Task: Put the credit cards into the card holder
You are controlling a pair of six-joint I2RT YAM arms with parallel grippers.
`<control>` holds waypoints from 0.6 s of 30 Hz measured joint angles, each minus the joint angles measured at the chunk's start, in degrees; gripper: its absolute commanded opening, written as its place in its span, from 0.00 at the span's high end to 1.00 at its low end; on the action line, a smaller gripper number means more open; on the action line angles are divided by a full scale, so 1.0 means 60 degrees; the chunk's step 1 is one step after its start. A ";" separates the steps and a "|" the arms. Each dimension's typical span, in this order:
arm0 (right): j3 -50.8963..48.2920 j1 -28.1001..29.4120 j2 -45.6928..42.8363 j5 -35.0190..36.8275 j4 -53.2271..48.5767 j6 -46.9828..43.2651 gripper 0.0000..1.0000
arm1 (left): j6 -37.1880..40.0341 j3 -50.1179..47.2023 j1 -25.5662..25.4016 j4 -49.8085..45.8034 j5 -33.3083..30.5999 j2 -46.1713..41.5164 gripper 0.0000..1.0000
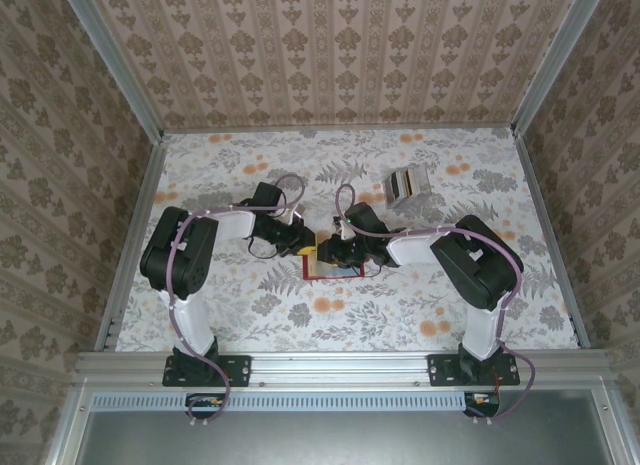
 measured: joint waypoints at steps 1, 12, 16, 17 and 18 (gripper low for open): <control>0.0000 0.0000 0.0000 0.0000 -0.0015 -0.0011 0.82 | 0.0000 0.0000 0.0000 0.0000 0.0000 0.0007 0.88; -0.0007 0.0000 0.0000 0.0106 -0.0058 0.0000 0.72 | 0.0004 0.0000 0.0000 0.0000 -0.0004 0.0044 0.88; -0.0058 0.0000 -0.0004 0.0164 -0.0044 -0.0018 0.71 | 0.0025 0.0000 0.0000 -0.0007 -0.0004 0.0044 0.89; -0.0076 0.0000 -0.0011 0.0164 -0.0044 -0.0018 0.71 | 0.0040 0.0000 0.0000 -0.0018 -0.0004 0.0044 0.89; -0.0076 0.0000 -0.0015 0.0164 -0.0047 -0.0018 0.75 | 0.0055 0.0000 0.0000 -0.0036 -0.0007 0.0044 0.89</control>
